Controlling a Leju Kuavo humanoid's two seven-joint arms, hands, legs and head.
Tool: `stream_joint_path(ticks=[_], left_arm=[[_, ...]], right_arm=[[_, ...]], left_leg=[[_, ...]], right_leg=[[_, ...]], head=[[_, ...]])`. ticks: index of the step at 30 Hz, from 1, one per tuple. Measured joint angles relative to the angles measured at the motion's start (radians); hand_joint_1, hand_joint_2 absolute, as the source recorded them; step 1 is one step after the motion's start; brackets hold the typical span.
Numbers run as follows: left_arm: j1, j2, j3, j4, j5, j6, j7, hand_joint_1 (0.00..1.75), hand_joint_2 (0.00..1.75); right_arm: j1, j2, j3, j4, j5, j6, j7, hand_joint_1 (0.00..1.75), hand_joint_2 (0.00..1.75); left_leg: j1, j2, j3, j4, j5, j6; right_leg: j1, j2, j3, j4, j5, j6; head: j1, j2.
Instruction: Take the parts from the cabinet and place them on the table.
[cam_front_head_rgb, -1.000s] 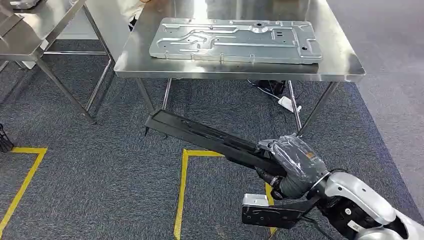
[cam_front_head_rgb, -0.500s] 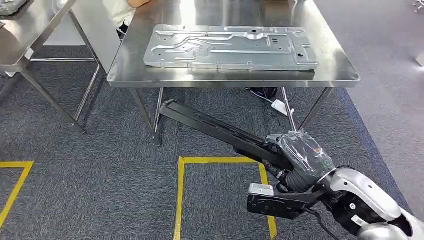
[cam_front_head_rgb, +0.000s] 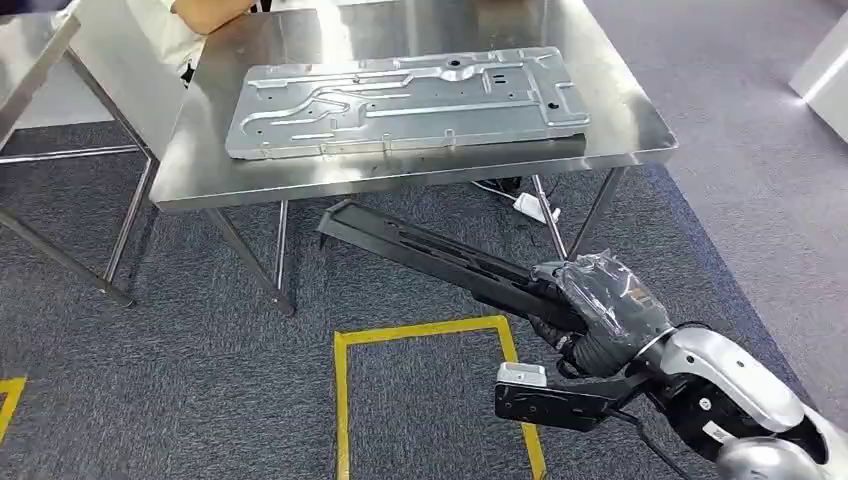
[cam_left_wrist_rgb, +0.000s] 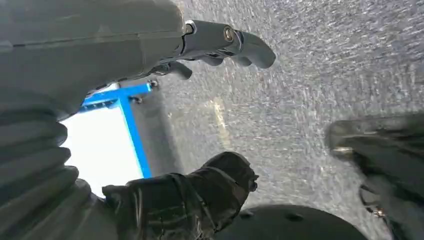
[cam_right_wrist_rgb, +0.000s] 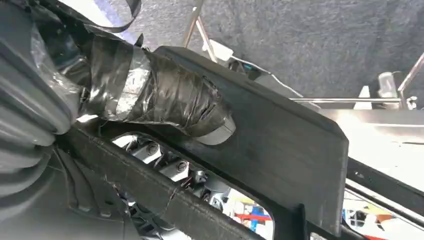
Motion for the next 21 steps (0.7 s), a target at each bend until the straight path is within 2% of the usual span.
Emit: stream_joint_path(ticks=[2,3,4,5,7,8,9,10,12,13,14,15,16,17,18,19,20,21], left_arm=[[0.003,0.000,0.000,0.000,0.000,-0.001,0.000,0.00,1.75],[0.006,0.003,0.000,0.000,0.001,-0.001,0.000,0.00,1.75],[0.005,0.003,0.000,0.000,0.002,-0.001,-0.002,0.00,1.75],[0.000,0.004,0.000,0.000,0.002,-0.002,-0.006,0.00,1.75],[-0.004,0.009,0.000,0.000,0.003,-0.002,-0.010,0.00,1.75],[-0.008,0.009,0.000,0.000,0.003,-0.003,-0.015,0.00,1.75],[-0.006,0.009,0.000,0.000,0.002,-0.005,-0.018,0.00,1.75],[-0.005,0.009,0.000,0.000,0.002,-0.007,-0.020,0.00,1.75],[-0.005,0.009,0.000,0.000,0.002,-0.008,-0.021,0.00,1.75],[-0.005,0.009,0.000,0.000,0.002,-0.009,-0.021,0.00,1.75],[-0.005,0.009,0.000,0.000,0.002,-0.009,-0.022,0.00,1.75],[-0.005,0.009,0.000,0.000,0.002,-0.009,-0.022,0.00,1.75],[-0.005,0.009,0.000,0.000,0.002,-0.009,-0.022,0.00,1.75],[-0.004,0.008,0.000,0.000,0.002,-0.009,-0.022,0.00,1.75],[-0.003,0.008,0.000,0.000,0.002,-0.009,-0.022,0.00,1.75],[-0.006,0.012,0.000,0.000,0.002,-0.009,-0.022,0.00,1.75],[-0.005,0.011,0.000,0.000,0.001,-0.010,-0.023,0.00,1.75],[-0.006,0.011,0.000,0.000,0.001,-0.010,-0.024,0.00,1.75]], right_arm=[[-0.006,-0.002,0.000,0.000,-0.009,0.004,0.003,1.75,1.75],[-0.012,-0.004,0.000,0.002,-0.013,0.011,0.012,1.75,1.75],[-0.027,-0.007,0.000,0.003,-0.014,0.024,0.021,1.75,1.75],[-0.041,-0.013,-0.001,0.005,-0.009,0.038,0.026,1.75,1.75],[-0.075,-0.035,-0.007,0.010,-0.001,0.060,0.029,1.75,1.75],[-0.092,-0.048,-0.011,0.012,0.003,0.073,0.029,1.75,1.75],[-0.102,-0.057,-0.017,0.014,0.006,0.083,0.029,1.75,1.75],[-0.123,-0.066,-0.021,0.016,0.007,0.095,0.029,1.75,1.75],[-0.145,-0.080,-0.025,0.022,0.010,0.104,0.029,1.75,1.75],[-0.145,-0.084,-0.027,0.024,0.010,0.107,0.029,1.75,1.75],[-0.146,-0.089,-0.027,0.026,0.010,0.109,0.029,1.75,1.75],[-0.149,-0.094,-0.027,0.029,0.010,0.109,0.029,1.75,1.75],[-0.155,-0.098,-0.028,0.031,0.011,0.109,0.029,1.75,1.75],[-0.160,-0.102,-0.029,0.032,0.011,0.109,0.029,1.75,1.75],[-0.162,-0.105,-0.030,0.032,0.013,0.109,0.029,1.75,1.75],[-0.167,-0.107,-0.030,0.037,0.019,0.113,0.029,1.75,1.75],[-0.171,-0.112,-0.031,0.036,0.029,0.121,0.029,1.75,1.75],[-0.174,-0.115,-0.031,0.038,0.045,0.134,0.029,1.75,1.75]], left_leg=[[-0.003,-0.004,0.043,-0.158,0.126,0.016],[-0.007,-0.014,0.059,-0.210,0.151,0.025],[-0.016,-0.014,0.070,-0.223,0.144,0.028],[-0.022,-0.013,0.076,-0.242,0.134,0.030],[-0.030,-0.013,0.079,-0.251,0.134,0.036],[-0.021,-0.012,0.098,-0.277,0.139,0.040],[-0.020,-0.011,0.113,-0.292,0.142,0.042],[-0.019,-0.009,0.123,-0.298,0.139,0.049],[-0.018,-0.008,0.133,-0.297,0.130,0.056],[-0.018,-0.009,0.137,-0.297,0.124,0.057],[-0.017,-0.010,0.144,-0.294,0.117,0.056],[-0.016,-0.012,0.151,-0.291,0.108,0.055],[-0.013,-0.013,0.160,-0.285,0.098,0.052],[-0.010,-0.014,0.169,-0.276,0.083,0.047],[-0.009,-0.014,0.171,-0.267,0.068,0.039],[-0.017,-0.016,0.160,-0.255,0.056,0.030],[-0.016,-0.016,0.156,-0.258,0.052,0.027],[-0.016,-0.013,0.159,-0.259,0.052,0.025]], right_leg=[[0.002,0.007,0.028,-0.002,-0.017,0.002],[-0.004,0.008,0.027,-0.006,-0.023,0.004],[0.003,0.014,0.034,-0.005,-0.025,0.012],[-0.006,0.016,0.030,-0.007,-0.026,0.019],[-0.015,0.015,0.034,-0.020,-0.025,0.030],[-0.010,0.015,0.041,-0.023,-0.032,0.039],[-0.014,0.008,0.039,-0.005,-0.037,0.036],[-0.011,0.003,0.012,0.051,-0.062,0.035],[-0.011,0.003,-0.087,0.212,-0.108,0.039],[-0.012,0.003,-0.127,0.262,-0.113,0.042],[-0.013,0.002,-0.150,0.272,-0.095,0.045],[-0.015,0.001,-0.148,0.240,-0.056,0.048],[-0.017,-0.001,-0.126,0.167,0.000,0.051],[-0.018,-0.005,-0.091,0.069,0.062,0.055],[-0.018,-0.009,-0.069,0.025,0.063,0.056],[-0.012,-0.010,-0.061,0.012,0.050,0.055],[-0.013,-0.004,-0.063,0.016,0.047,0.038],[-0.011,-0.002,-0.064,0.014,0.045,0.035]], head=[[0.000,0.000],[0.003,0.000],[0.005,0.000],[0.001,0.000],[0.000,0.000],[0.003,0.000],[0.002,0.000],[0.000,0.000],[0.004,0.000],[0.002,0.000],[0.004,0.000],[0.003,0.000],[0.004,0.000],[0.003,0.000],[0.003,0.000],[0.009,0.000],[0.009,0.000],[0.002,0.000]])
